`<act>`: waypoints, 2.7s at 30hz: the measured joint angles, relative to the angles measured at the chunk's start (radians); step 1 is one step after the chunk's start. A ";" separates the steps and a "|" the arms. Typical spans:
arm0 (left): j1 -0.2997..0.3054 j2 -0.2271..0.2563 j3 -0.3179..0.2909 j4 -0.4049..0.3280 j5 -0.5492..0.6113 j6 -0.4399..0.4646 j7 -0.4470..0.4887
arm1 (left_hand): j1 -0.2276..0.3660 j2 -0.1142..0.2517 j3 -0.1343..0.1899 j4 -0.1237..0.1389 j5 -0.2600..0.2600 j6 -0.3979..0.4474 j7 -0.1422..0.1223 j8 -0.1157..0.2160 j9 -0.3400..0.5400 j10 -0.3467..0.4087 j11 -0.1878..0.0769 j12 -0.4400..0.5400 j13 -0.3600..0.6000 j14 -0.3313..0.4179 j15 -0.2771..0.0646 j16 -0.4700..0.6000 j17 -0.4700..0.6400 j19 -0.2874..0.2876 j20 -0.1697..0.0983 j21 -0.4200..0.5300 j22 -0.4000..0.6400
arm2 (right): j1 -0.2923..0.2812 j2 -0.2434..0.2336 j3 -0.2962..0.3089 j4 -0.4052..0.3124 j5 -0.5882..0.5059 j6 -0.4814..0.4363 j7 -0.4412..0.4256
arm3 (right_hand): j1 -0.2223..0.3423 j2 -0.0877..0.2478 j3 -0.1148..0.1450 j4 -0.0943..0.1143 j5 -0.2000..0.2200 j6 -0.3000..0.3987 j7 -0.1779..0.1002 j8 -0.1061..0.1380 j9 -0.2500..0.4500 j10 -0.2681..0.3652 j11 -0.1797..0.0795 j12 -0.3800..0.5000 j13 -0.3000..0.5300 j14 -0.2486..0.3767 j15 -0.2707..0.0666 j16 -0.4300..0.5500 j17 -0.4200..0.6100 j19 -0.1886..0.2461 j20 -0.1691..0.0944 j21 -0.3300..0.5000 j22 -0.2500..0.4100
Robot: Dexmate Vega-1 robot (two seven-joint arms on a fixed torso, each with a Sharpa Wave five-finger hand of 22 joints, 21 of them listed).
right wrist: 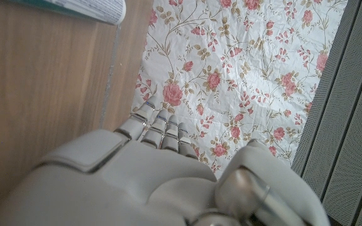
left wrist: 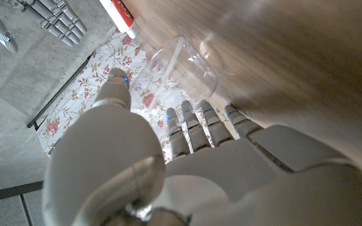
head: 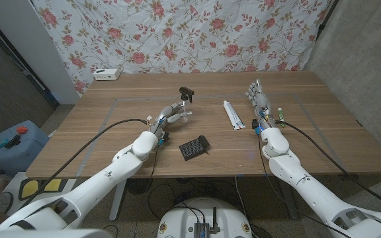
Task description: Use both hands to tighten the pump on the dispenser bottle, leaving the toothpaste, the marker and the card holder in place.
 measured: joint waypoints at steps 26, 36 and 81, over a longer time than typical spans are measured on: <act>0.017 0.013 -0.008 -0.032 0.011 0.005 0.023 | -0.015 -0.015 -0.032 0.008 0.023 -0.042 0.026 0.004 -0.005 -0.029 0.003 0.007 -0.039 -0.037 0.001 0.001 0.000 -0.012 -0.013 -0.001 0.000 | -0.025 -0.004 0.004 -0.022 -0.009 0.010 -0.014 | 0.000 0.000 0.003 0.003 0.000 0.000 0.000 0.000 0.000 0.009 -0.001 0.004 0.000 0.000 0.000 0.000 0.000 0.000 0.000 0.000 0.000; 0.039 0.024 -0.029 -0.062 0.006 -0.005 0.033 | -0.076 -0.019 -0.070 0.037 0.032 -0.119 0.036 0.000 -0.005 -0.107 0.021 0.004 -0.062 -0.103 0.002 0.000 0.000 -0.033 -0.012 -0.001 0.000 | -0.025 -0.005 0.005 -0.023 -0.013 0.015 -0.013 | 0.000 0.000 0.006 0.001 0.000 -0.013 -0.013 -0.003 0.000 0.003 -0.002 0.000 0.000 -0.022 0.004 -0.005 0.002 0.000 0.000 0.000 0.000; 0.054 0.005 -0.141 0.003 -0.259 -0.139 -0.134 | -0.204 0.096 -0.096 0.116 0.033 -0.186 0.111 0.001 -0.009 -0.199 0.075 0.009 -0.079 -0.194 0.019 0.005 0.000 -0.060 0.007 0.006 0.004 | 0.011 -0.017 -0.011 -0.041 0.031 -0.025 0.073 | -0.011 -0.011 0.002 0.005 0.000 0.004 -0.029 0.000 0.000 -0.006 -0.008 0.000 0.000 -0.037 0.005 -0.005 0.002 0.005 -0.005 0.000 0.000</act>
